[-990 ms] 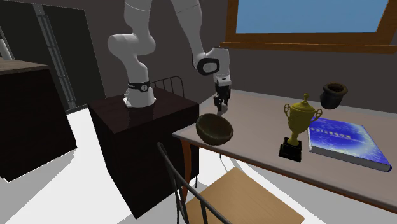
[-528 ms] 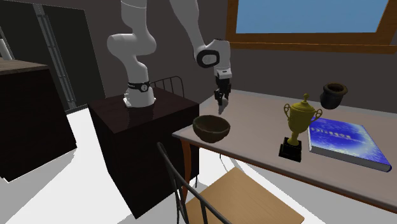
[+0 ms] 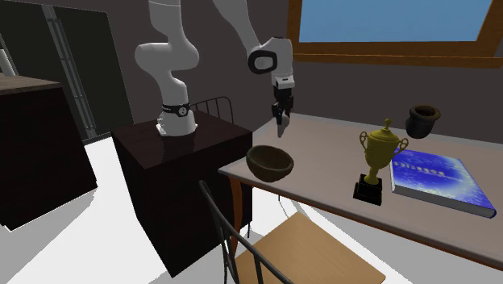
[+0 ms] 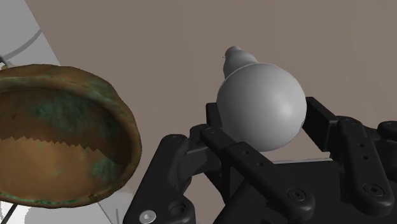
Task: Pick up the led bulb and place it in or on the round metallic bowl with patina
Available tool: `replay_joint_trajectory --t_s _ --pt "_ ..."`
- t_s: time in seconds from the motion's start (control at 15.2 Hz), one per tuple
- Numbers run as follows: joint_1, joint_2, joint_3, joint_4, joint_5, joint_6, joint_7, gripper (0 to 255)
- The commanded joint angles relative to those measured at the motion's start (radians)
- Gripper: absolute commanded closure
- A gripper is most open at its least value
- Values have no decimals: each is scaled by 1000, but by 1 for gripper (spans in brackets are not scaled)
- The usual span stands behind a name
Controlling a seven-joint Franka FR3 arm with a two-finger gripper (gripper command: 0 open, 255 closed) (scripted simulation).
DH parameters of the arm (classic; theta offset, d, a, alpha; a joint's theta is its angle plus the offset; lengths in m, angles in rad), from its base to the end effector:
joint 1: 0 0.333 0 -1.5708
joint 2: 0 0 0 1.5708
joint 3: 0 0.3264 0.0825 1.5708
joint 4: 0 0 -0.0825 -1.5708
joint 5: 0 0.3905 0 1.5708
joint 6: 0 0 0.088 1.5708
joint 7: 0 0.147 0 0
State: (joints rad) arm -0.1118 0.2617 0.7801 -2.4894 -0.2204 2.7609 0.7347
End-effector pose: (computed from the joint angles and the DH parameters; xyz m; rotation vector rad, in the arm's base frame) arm 0.3701 0.3228 0.1900 -3.0019 -0.1641 -0.0286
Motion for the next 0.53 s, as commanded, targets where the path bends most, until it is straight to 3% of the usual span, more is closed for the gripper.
replay_joint_trajectory --t_s 0.0,0.07,0.46 --pt "-33 -31 42 -4 49 -22 -33 255" --pt "-37 -36 47 -4 57 -26 -38 255" --pt "-282 -163 165 -110 297 -24 -368 255"
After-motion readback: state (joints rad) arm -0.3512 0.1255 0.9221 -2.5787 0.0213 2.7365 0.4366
